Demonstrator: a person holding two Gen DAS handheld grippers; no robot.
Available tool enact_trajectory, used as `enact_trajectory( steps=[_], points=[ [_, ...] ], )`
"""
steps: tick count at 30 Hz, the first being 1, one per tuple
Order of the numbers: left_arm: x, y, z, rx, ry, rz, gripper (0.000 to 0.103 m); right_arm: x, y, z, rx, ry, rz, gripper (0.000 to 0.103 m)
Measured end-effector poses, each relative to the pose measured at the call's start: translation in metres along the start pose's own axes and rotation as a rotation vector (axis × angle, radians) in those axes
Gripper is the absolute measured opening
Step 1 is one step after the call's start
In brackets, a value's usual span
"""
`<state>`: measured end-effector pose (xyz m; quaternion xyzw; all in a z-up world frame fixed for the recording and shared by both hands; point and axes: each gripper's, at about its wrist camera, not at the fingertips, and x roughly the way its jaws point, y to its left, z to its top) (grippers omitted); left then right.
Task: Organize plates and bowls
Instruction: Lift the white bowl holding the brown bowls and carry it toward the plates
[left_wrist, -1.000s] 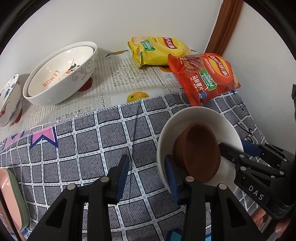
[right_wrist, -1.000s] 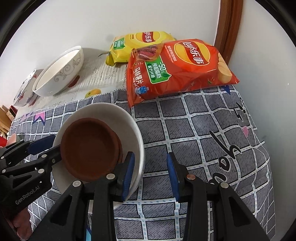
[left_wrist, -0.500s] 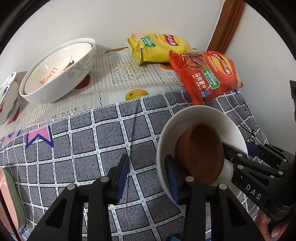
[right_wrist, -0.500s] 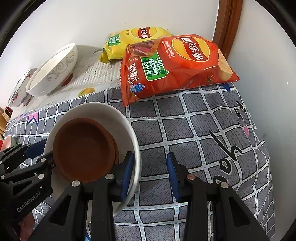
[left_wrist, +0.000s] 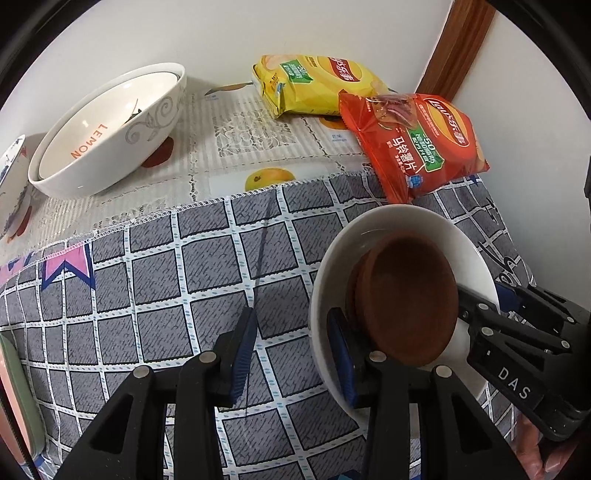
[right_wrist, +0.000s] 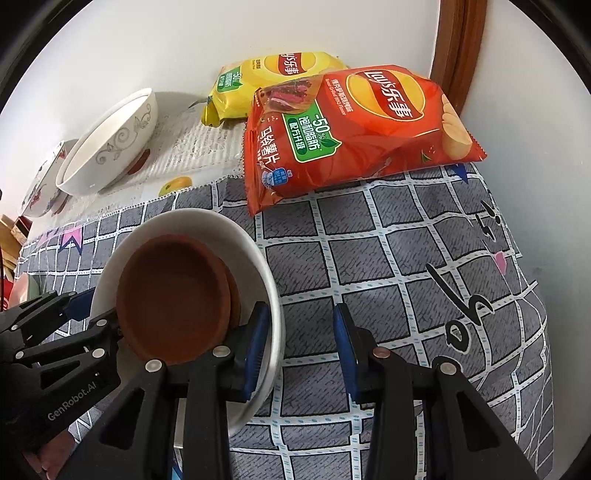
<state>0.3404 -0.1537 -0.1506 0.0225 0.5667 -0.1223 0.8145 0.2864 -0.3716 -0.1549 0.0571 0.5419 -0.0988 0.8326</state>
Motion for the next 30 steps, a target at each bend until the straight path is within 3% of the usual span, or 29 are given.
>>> enact_trajectory(
  steps=[2,8,13,30],
  points=[
    [0.0002,-0.0003,-0.0001,0.007,0.002,-0.001,0.037,0.0013,-0.0016,0.0010,0.006,0.005,0.010,0.036],
    [0.0001,0.0008,-0.0016,-0.001,0.000,-0.022,0.035,0.0010,0.0007,-0.0006,0.015,0.006,0.044,0.019],
    [-0.0018,-0.0022,-0.0049,-0.006,-0.006,-0.074,0.017,-0.0005,0.0059,-0.0022,0.019,-0.008,0.059,0.009],
    [-0.0023,-0.0066,-0.0043,0.006,-0.017,-0.079,0.013,-0.0004,0.0053,-0.0020,0.046,-0.012,0.058,0.011]
  ],
)
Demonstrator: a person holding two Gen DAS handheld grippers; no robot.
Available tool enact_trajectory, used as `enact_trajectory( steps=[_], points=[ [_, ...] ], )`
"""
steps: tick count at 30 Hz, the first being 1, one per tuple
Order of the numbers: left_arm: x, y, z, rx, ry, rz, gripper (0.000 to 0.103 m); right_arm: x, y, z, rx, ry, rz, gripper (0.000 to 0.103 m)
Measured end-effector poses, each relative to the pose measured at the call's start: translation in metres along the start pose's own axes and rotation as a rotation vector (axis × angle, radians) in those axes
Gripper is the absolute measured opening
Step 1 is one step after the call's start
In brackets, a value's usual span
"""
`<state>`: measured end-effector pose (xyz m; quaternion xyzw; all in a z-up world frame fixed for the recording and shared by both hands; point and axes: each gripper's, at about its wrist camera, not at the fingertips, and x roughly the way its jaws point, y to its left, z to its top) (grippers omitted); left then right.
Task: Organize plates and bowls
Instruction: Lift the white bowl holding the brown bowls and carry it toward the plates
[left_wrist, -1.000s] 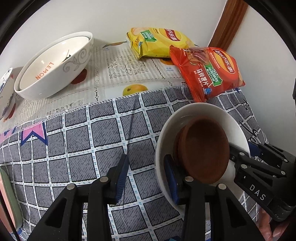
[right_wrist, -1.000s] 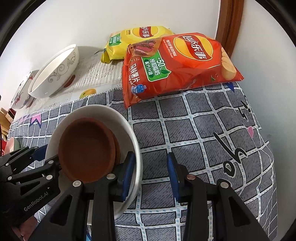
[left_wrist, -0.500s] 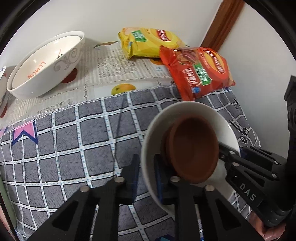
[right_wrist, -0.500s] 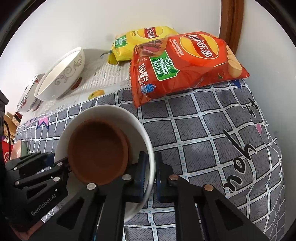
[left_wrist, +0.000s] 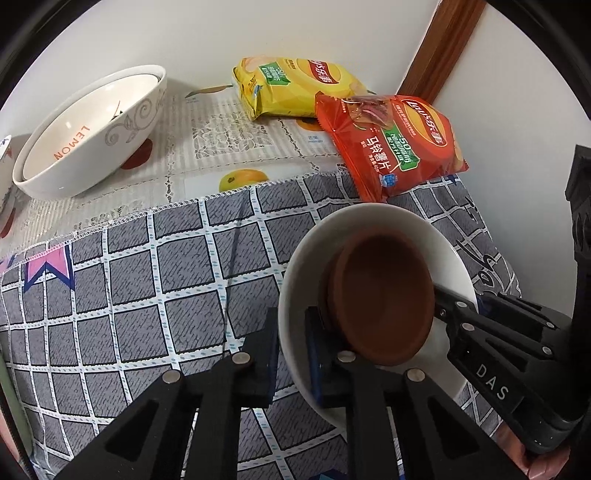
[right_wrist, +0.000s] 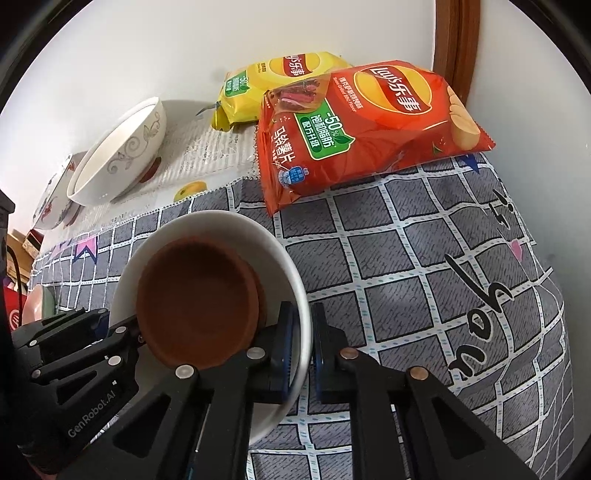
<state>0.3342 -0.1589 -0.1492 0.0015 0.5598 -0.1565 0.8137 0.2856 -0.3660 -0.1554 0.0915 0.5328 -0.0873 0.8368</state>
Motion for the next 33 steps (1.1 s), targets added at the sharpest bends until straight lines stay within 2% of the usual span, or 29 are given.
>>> enact_trajectory(
  steps=[13,33],
  points=[
    [-0.015,0.007,-0.008,-0.024,-0.013,-0.039,0.013,-0.016,0.000,-0.009,0.065,-0.040,0.015,0.009],
    [-0.104,0.024,-0.030,-0.028,-0.088,-0.015,0.013,-0.094,0.045,-0.023,0.051,-0.110,0.039,0.009]
  ],
)
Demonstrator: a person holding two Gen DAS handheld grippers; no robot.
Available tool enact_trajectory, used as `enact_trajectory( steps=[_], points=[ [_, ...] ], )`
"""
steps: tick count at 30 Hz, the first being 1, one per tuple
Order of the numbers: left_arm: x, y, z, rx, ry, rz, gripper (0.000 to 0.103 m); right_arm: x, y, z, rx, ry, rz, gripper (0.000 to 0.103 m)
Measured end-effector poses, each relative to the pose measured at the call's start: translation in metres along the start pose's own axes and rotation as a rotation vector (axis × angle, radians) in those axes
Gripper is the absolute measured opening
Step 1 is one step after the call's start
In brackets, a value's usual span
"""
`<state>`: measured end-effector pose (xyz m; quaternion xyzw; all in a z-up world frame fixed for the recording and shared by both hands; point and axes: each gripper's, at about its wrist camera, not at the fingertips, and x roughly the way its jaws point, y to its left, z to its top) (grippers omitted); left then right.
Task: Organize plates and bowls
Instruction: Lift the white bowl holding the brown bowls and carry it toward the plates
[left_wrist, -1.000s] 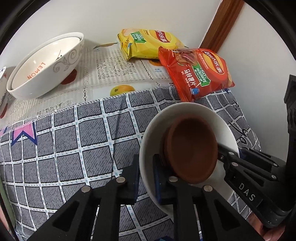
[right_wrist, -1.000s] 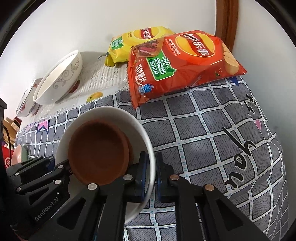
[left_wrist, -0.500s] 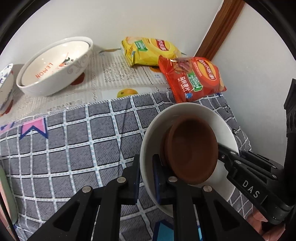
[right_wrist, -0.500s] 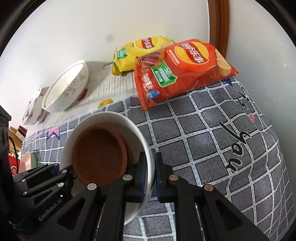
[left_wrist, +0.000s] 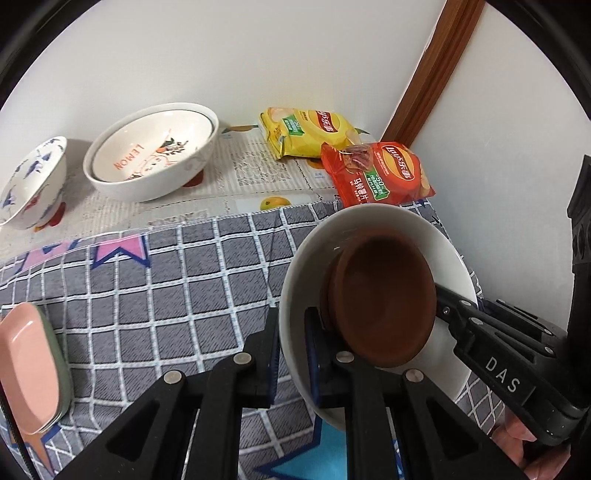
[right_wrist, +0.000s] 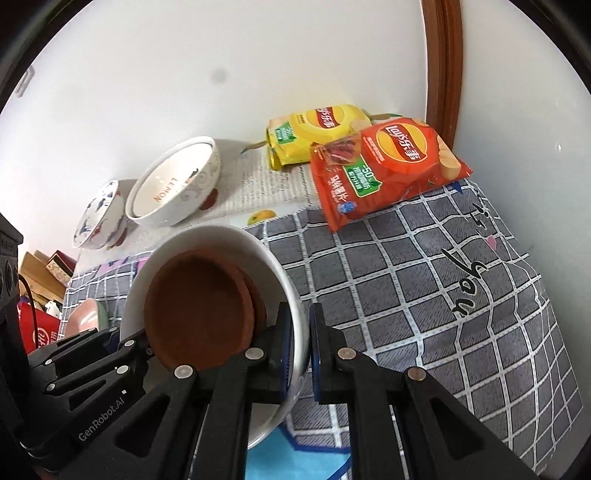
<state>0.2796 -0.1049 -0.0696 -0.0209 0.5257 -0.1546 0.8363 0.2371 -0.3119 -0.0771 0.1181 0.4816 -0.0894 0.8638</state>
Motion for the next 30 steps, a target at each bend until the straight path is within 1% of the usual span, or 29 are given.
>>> enact_trajectory(
  steps=[11,30],
  points=[
    [-0.032,0.023,-0.016,-0.010,-0.029,0.033,0.013,-0.021,0.038,-0.014,-0.036,-0.024,0.017,0.009],
    [-0.068,0.098,-0.041,-0.088,-0.066,0.089,0.013,-0.014,0.119,-0.030,-0.103,-0.016,0.086,0.009]
  ],
)
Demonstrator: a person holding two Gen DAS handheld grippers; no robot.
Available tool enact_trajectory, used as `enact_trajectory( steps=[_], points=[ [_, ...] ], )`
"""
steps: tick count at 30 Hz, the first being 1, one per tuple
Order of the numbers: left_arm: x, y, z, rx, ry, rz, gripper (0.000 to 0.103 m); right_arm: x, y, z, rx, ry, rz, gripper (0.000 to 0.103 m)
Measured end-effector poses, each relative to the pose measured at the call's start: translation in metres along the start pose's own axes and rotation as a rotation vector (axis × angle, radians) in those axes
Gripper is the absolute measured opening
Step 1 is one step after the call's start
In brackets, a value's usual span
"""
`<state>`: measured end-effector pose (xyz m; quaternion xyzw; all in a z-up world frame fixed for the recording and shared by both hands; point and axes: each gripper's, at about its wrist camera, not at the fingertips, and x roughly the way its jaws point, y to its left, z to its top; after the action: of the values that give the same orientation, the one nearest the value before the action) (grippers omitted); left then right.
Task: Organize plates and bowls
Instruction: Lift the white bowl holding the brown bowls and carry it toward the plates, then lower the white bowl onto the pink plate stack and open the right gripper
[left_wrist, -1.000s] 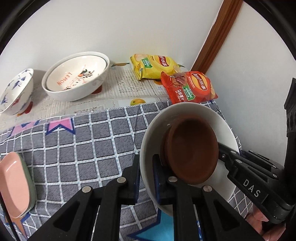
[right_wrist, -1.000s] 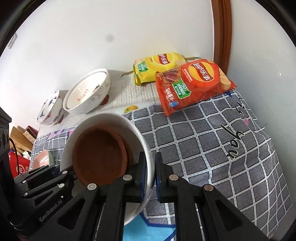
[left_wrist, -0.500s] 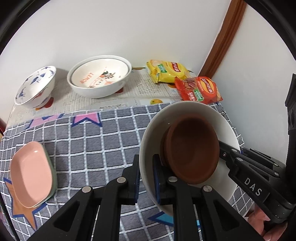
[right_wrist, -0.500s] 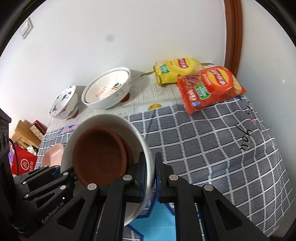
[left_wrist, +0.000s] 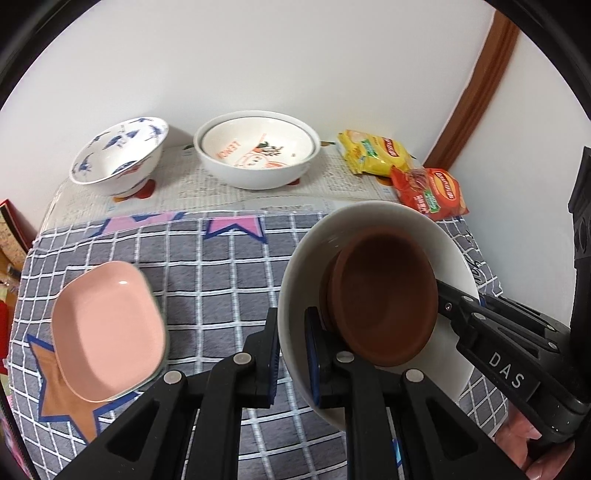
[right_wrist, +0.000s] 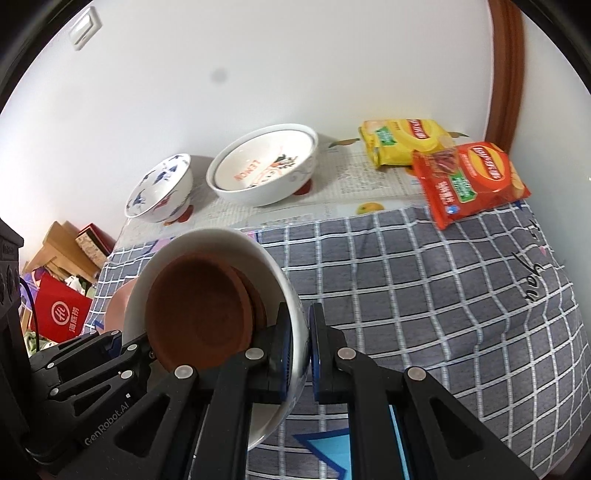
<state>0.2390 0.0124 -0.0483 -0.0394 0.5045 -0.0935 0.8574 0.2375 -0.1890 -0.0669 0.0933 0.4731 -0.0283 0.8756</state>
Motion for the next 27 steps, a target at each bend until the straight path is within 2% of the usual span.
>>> enact_trajectory(
  steps=[27],
  points=[
    [-0.023,0.119,-0.013,-0.134,-0.026,0.069,0.013,0.041,0.114,-0.004,-0.110,0.030,0.092,0.010]
  ],
)
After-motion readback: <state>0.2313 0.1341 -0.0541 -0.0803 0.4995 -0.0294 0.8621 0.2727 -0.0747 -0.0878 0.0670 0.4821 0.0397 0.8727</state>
